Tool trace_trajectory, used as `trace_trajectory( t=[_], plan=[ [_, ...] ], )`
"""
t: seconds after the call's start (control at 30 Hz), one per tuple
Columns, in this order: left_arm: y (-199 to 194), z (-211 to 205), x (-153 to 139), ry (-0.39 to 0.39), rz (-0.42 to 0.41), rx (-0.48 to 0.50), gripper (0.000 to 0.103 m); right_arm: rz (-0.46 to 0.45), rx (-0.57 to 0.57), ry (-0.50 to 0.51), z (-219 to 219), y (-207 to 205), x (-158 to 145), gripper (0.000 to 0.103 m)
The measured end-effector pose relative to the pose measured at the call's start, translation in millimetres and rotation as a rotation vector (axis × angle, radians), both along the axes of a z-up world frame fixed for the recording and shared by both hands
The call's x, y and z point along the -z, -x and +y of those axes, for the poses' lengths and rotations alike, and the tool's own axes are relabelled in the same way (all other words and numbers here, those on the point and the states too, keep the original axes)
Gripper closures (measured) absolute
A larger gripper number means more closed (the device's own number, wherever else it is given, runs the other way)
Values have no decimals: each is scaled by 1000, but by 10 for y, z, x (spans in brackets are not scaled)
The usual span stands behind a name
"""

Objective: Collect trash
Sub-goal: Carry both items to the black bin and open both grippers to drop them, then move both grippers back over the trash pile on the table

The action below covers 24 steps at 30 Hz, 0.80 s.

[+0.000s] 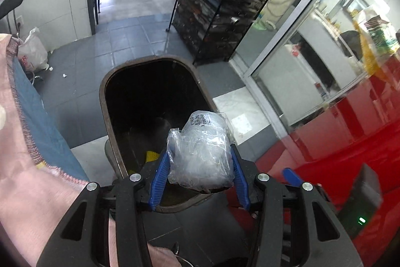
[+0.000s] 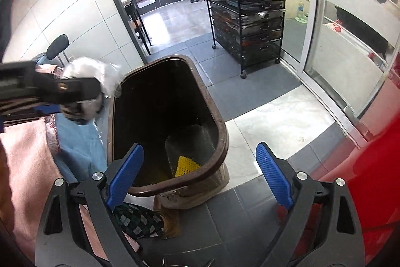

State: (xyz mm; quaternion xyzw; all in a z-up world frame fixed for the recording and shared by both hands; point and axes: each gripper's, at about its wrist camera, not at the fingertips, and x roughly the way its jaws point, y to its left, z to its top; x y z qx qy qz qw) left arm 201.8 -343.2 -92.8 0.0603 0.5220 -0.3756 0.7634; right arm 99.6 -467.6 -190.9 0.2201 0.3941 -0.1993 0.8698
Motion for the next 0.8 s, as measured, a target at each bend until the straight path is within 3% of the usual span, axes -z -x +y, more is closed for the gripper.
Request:
trace_trajectory(
  t=[0.07,0.13,0.2,0.33,0.47,0.8],
  plan=[
    [-34,-46,85,-22,19,1,48,2,3,-2,-8,22,12,13],
    [-49,-66,138,-37,29,-4,27,4,7,-6,-10,49,25,13],
    [-45,-64,157,-44,25,-5,19,6,6,-5,-7,60,32,13],
    [-54,-56,121,-46,21,6,16,8,2,1,12,65,27,13],
    [-9,30,-60,4,-2,0,14,2,-13,10,43,49,-13,13],
    [358,579,-682,92,-189,-30,6,-37,-87,25,268,-106,-230,12]
  ],
)
